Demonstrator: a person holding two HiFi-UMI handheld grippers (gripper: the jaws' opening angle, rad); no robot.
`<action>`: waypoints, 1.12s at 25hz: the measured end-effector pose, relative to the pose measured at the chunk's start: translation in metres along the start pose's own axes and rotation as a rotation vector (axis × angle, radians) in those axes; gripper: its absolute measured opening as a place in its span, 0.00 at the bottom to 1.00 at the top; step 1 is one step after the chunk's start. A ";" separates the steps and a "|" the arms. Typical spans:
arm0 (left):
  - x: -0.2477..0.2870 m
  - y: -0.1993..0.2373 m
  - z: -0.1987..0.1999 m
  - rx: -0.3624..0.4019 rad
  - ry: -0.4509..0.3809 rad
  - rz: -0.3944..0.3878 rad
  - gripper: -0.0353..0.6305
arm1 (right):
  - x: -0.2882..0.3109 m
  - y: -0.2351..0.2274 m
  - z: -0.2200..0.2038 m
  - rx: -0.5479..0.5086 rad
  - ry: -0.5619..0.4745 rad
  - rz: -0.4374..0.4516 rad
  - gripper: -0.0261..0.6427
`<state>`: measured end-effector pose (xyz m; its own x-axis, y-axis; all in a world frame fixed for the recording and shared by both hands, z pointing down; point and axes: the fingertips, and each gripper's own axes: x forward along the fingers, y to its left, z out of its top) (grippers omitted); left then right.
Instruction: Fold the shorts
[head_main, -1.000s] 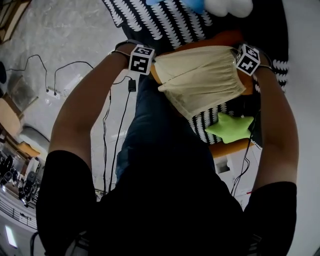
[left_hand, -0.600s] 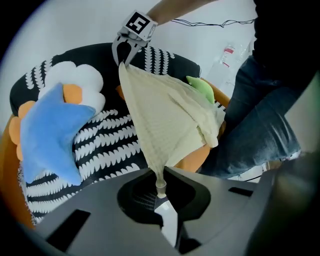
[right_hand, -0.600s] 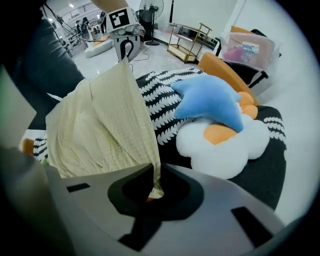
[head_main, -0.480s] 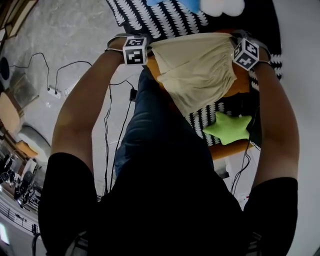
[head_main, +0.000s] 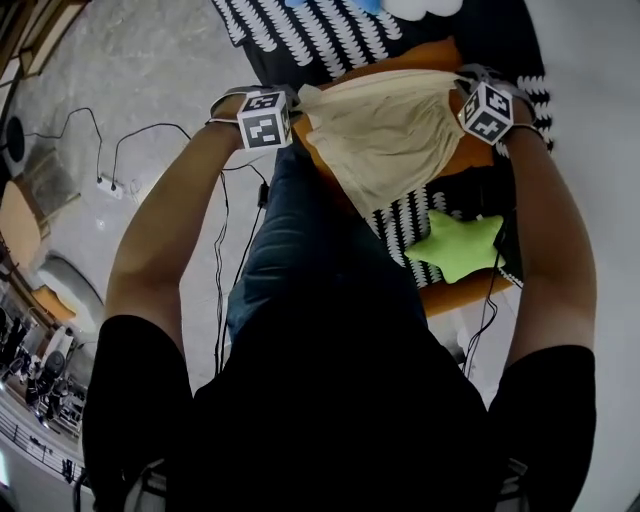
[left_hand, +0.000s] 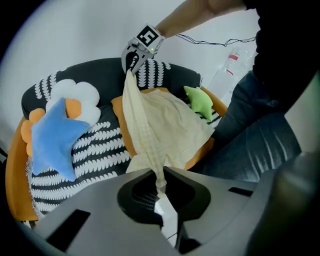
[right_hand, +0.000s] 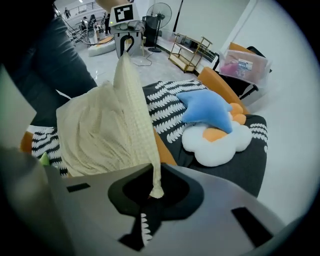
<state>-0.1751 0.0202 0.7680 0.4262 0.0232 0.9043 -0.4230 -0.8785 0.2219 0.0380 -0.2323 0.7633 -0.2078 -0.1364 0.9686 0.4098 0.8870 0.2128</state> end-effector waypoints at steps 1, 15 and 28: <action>0.000 -0.009 0.004 -0.005 -0.007 -0.009 0.09 | -0.004 0.004 -0.002 0.000 -0.001 -0.001 0.09; 0.027 -0.145 0.073 -0.091 -0.094 -0.135 0.09 | -0.030 0.081 -0.049 0.049 0.023 0.000 0.09; 0.091 -0.231 0.136 -0.084 -0.140 -0.255 0.09 | -0.013 0.126 -0.094 0.094 0.086 0.020 0.09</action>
<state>0.0705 0.1603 0.7488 0.6309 0.1668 0.7577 -0.3504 -0.8101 0.4701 0.1761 -0.1598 0.7898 -0.1219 -0.1523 0.9808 0.3269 0.9269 0.1846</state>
